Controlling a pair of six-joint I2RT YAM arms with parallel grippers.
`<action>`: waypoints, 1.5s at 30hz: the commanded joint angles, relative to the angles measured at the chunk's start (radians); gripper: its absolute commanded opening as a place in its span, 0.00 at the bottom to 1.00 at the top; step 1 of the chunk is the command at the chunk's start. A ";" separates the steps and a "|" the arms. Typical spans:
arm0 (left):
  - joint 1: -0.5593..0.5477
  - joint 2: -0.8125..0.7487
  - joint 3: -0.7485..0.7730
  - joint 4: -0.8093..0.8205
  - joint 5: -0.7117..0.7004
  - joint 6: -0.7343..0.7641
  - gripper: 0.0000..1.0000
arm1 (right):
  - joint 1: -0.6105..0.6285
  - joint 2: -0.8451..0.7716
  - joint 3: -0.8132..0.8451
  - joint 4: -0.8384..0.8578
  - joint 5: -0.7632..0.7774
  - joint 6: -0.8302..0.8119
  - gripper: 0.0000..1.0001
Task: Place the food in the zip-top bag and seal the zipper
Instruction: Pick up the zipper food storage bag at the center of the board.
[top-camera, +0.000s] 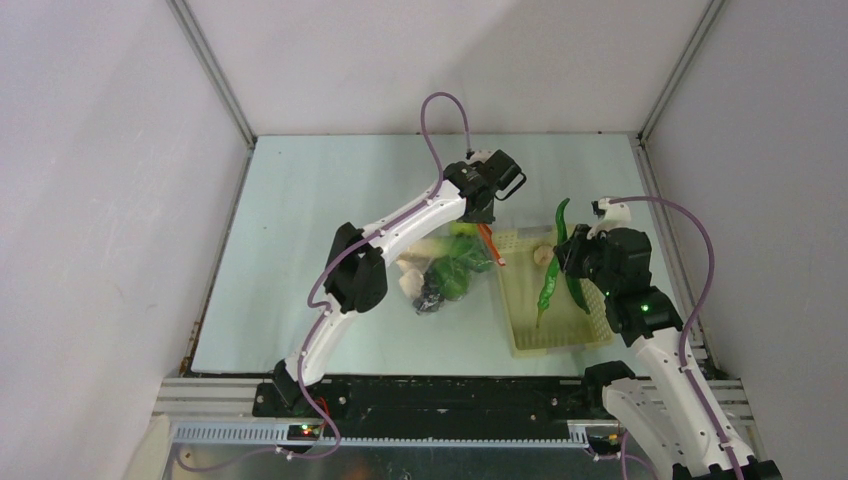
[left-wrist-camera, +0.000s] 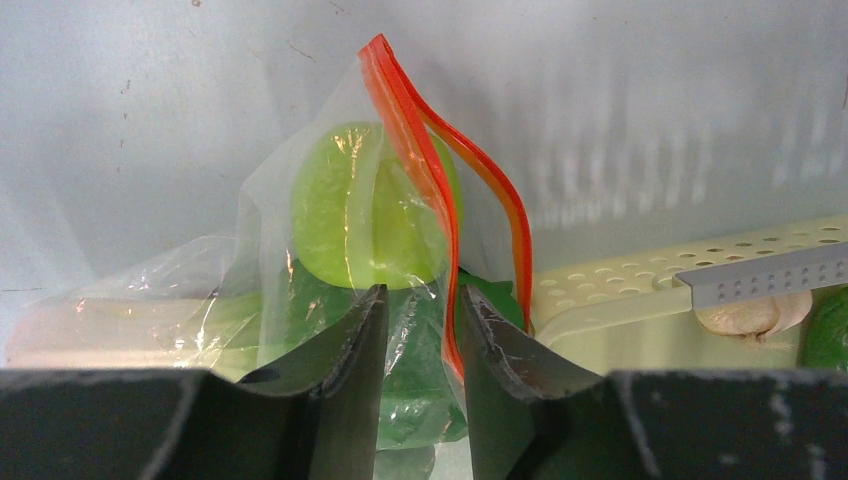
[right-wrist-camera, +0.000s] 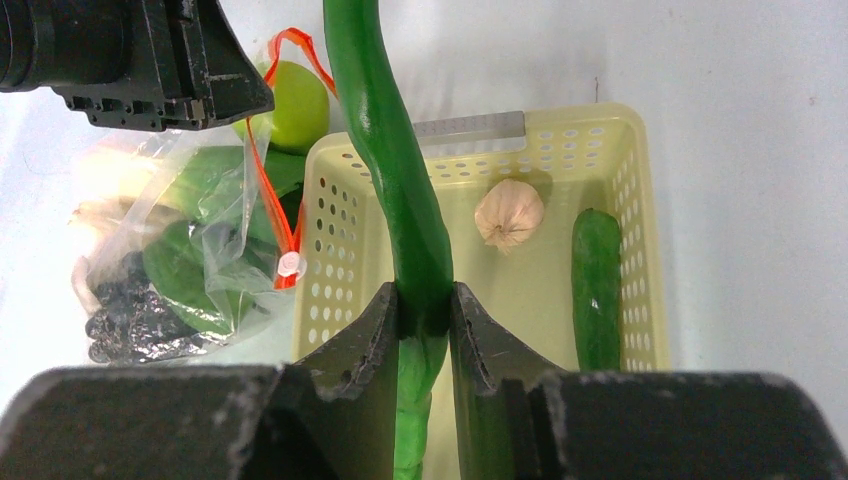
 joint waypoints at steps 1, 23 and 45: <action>0.011 0.006 0.047 0.004 0.021 0.027 0.43 | -0.003 -0.018 0.003 0.015 0.018 0.010 0.01; 0.008 0.029 0.089 -0.054 -0.052 0.028 0.21 | -0.004 -0.020 0.003 0.017 0.025 0.013 0.01; -0.042 -0.606 -0.359 0.120 -0.070 0.086 0.00 | 0.072 -0.145 0.007 0.324 -0.029 0.101 0.00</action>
